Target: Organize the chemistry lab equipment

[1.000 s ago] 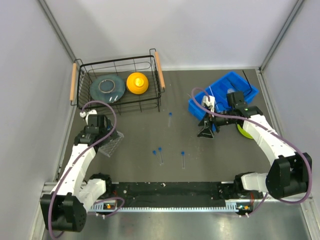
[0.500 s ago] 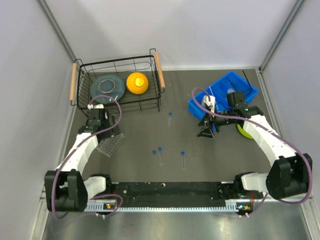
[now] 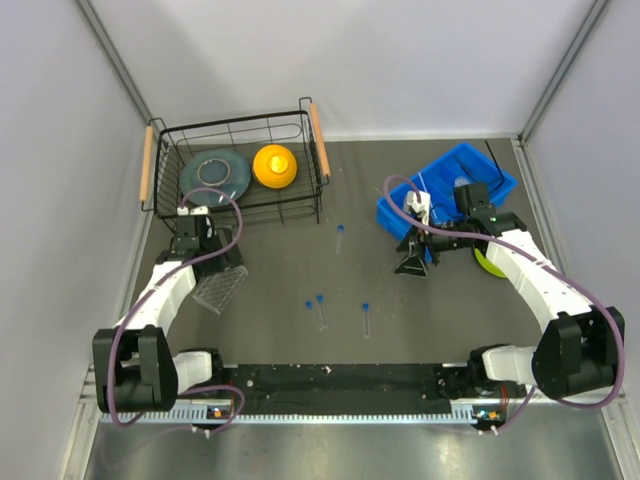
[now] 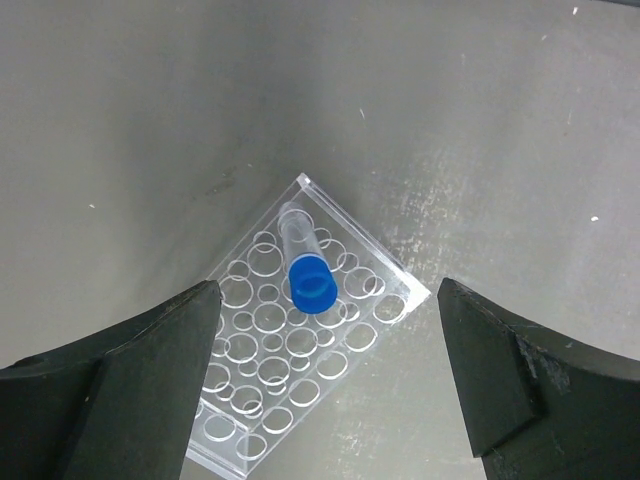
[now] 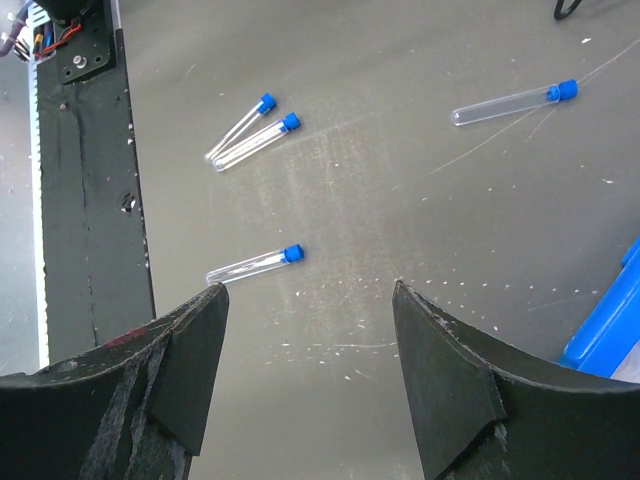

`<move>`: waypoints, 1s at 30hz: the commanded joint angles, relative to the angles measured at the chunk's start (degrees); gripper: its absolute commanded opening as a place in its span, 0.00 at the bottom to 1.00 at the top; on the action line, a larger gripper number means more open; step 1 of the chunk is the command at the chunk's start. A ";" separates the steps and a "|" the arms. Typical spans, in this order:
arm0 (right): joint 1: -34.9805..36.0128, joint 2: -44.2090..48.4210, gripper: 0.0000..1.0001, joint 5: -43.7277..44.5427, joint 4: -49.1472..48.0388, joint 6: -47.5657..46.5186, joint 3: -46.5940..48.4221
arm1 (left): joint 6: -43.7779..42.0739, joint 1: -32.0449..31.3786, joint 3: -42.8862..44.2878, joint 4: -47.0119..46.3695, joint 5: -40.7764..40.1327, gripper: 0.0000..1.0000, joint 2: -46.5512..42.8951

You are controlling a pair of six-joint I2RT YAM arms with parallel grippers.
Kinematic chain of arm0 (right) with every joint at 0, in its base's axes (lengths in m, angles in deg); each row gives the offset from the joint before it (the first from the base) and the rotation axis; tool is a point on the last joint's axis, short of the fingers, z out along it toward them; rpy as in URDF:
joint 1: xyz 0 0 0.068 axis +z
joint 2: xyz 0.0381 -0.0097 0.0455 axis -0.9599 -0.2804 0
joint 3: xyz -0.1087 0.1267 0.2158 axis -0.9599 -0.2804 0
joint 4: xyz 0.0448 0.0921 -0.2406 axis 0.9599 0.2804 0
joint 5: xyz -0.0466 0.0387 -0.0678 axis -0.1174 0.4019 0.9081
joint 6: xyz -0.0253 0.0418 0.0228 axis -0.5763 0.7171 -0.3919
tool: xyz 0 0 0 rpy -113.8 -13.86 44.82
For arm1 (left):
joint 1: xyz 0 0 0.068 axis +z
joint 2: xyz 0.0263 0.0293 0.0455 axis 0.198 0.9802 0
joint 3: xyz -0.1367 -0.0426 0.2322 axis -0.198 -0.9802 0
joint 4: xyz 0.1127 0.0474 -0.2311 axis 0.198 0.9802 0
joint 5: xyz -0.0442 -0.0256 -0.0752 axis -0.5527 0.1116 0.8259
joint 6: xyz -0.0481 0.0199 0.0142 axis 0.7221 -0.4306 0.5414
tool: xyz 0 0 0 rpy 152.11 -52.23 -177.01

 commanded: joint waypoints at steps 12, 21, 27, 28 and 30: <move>0.06 -0.53 0.67 -1.57 -1.18 -0.87 0.37 | 4.84 0.31 -5.25 -2.87 -3.93 0.96 -6.21; 0.05 -1.05 0.67 -1.13 -1.00 -1.22 0.37 | 7.39 0.31 -5.95 -2.35 -1.12 0.96 -6.57; -0.03 -1.32 0.68 -1.04 -0.83 -1.58 0.28 | 9.76 0.31 -6.65 -2.61 -3.83 0.96 -9.20; -0.03 -1.32 0.68 -1.13 -0.74 -1.66 0.28 | 10.11 0.31 -7.18 -2.87 -4.62 0.96 -10.34; -0.03 -1.58 0.68 -1.30 -0.65 -1.84 0.28 | 10.82 0.22 -7.80 -4.71 -7.16 0.96 -11.66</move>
